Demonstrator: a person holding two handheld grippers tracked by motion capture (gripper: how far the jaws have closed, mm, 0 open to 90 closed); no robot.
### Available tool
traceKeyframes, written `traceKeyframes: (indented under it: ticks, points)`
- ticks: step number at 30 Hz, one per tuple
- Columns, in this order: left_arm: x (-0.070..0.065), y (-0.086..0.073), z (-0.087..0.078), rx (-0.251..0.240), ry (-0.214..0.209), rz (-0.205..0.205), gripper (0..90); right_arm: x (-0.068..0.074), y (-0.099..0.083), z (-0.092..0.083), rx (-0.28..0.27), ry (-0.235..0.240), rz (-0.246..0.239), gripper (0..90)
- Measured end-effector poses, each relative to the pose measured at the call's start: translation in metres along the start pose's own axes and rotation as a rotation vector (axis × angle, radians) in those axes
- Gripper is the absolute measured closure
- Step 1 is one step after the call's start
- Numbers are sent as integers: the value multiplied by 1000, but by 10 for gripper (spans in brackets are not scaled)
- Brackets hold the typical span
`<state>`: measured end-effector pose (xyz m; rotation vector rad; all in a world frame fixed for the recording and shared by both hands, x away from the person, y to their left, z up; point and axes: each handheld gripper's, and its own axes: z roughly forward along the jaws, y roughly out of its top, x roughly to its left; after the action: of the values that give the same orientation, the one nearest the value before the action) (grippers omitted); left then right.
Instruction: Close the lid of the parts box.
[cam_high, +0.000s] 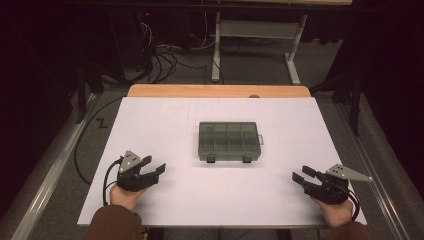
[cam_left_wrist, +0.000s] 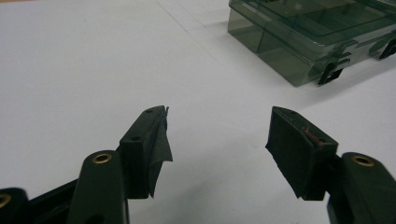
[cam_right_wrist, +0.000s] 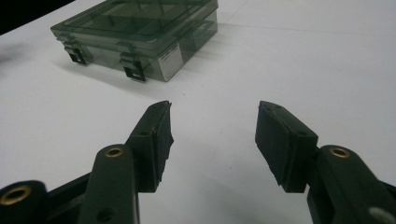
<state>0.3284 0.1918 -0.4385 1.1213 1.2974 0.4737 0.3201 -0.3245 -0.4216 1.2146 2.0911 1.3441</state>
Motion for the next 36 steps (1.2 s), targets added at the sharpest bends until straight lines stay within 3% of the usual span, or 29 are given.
traceKeyframes:
  ticks: [14, 36]
  points:
    - [1, 2, 0, -21, 3, 7, 379, 1, 0, 2, 0, 29, 24, 459]
    - [1, 4, -2, -38, -6, 5, 380, 3, 0, 2, -6, 31, 11, 455]
